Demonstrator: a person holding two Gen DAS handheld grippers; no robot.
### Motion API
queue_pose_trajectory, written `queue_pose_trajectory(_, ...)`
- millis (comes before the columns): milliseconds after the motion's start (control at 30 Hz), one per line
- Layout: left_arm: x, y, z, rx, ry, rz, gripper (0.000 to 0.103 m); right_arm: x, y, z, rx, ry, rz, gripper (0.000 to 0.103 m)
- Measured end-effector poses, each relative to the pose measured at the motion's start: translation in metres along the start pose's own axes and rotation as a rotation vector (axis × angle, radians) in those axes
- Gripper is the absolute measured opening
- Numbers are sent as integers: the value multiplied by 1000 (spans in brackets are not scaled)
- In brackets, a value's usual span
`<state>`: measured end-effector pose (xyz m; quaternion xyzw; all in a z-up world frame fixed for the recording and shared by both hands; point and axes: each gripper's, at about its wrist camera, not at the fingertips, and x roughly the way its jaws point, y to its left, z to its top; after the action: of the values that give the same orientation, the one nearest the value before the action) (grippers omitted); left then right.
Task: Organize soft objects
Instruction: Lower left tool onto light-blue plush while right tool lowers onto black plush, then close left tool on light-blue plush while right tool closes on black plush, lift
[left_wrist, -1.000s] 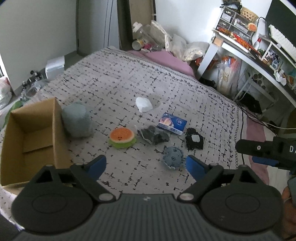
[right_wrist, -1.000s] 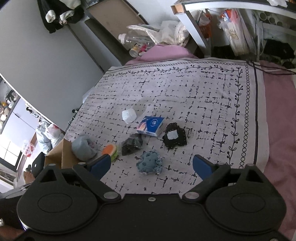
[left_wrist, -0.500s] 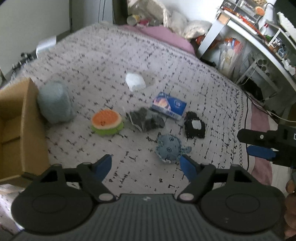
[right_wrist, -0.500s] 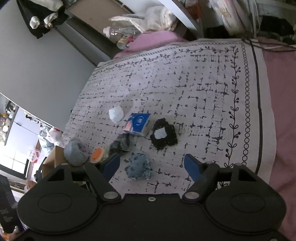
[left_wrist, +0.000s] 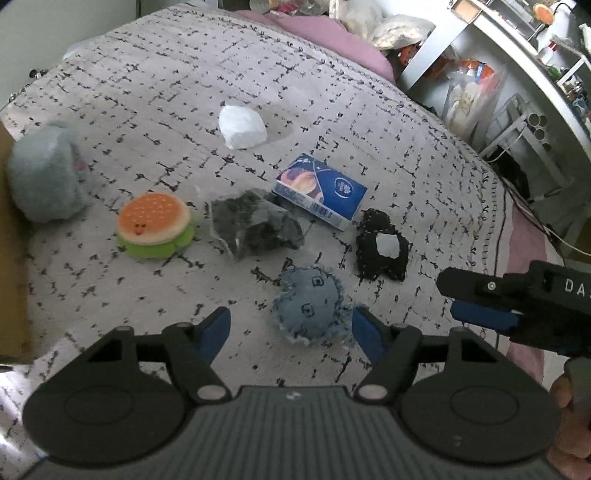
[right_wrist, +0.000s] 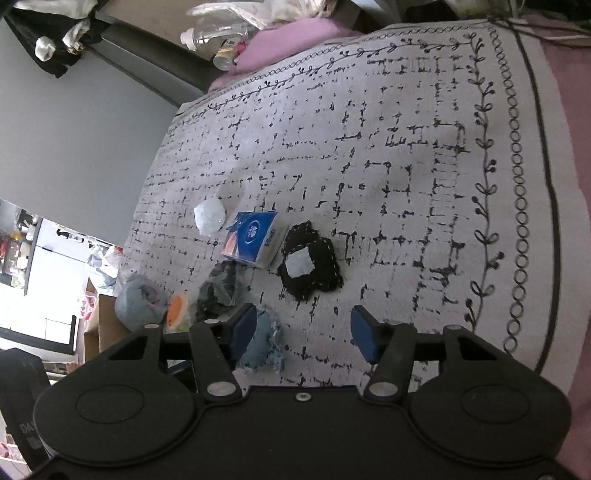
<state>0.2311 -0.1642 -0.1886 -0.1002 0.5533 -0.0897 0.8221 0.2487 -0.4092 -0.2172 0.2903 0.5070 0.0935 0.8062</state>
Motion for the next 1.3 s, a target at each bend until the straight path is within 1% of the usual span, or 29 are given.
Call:
queue_pose_trajectory(133, 18, -1, 3, -17, 19, -7, 64, 14, 0, 7, -8, 7, 4, 56)
queue_pose_trajectory(233, 30, -1, 5, -32, 38, -1, 61, 24, 0, 11, -5, 10, -3, 56)
queue_pose_trajectory(300, 37, 1, 6, -58, 47, -6, 61, 29, 0, 13, -11, 13, -1, 54)
queue_pose_trajectory(433, 43, -3, 10, -87, 33, 0, 61, 42, 1, 18, -17, 24, -27, 54)
queue_pose_trajectory(467, 44, -4, 11, -98, 33, 1, 58, 46, 2, 20, -17, 31, -32, 54)
queue_pose_trajectory(533, 45, -6, 12, -100, 34, 19, 43, 51, 5, 23, -37, 27, -49, 54)
queue_pose_trajectory(600, 46, -7, 12, -107, 33, 22, 34, 56, 11, 24, -71, 11, -88, 54)
queue_pose_trajectory(633, 46, -7, 12, -112, 34, 19, 30, 59, 14, 25, -83, 11, -109, 54)
queue_pose_trajectory(733, 45, -5, 10, -125, 31, 13, 24, 67, 21, 24, -114, 18, -158, 55)
queue_pose_trajectory(833, 42, -4, 8, -141, 30, 4, 21, 73, 31, 20, -173, 26, -190, 54)
queue_pose_trajectory(867, 41, -4, 6, -144, 30, 2, 21, 75, 33, 19, -188, 25, -204, 45)
queue_pose_trajectory(900, 39, -5, 6, -148, 29, -1, 20, 76, 35, 19, -197, 25, -212, 38)
queue_pose_trajectory(933, 37, -5, 5, -150, 24, -4, 19, 77, 37, 18, -202, 21, -221, 37)
queue_pose_trajectory(967, 34, -6, 4, -150, 16, -4, 19, 76, 39, 17, -208, 16, -231, 33)
queue_pose_trajectory(1033, 28, -6, 0, -153, -1, 2, 18, 70, 43, 15, -228, -8, -236, 32)
queue_pose_trajectory(1133, 17, -4, -4, -174, -24, -13, 18, 54, 48, 12, -235, -59, -238, 32)
queue_pose_trajectory(1200, 9, -4, -6, -175, -43, -6, 18, 44, 47, 10, -215, -80, -235, 32)
queue_pose_trajectory(1267, 0, -5, -8, -172, -64, 8, 18, 34, 46, 8, -185, -87, -216, 32)
queue_pose_trajectory(1300, -5, -4, -9, -176, -72, 1, 18, 30, 46, 6, -173, -87, -204, 32)
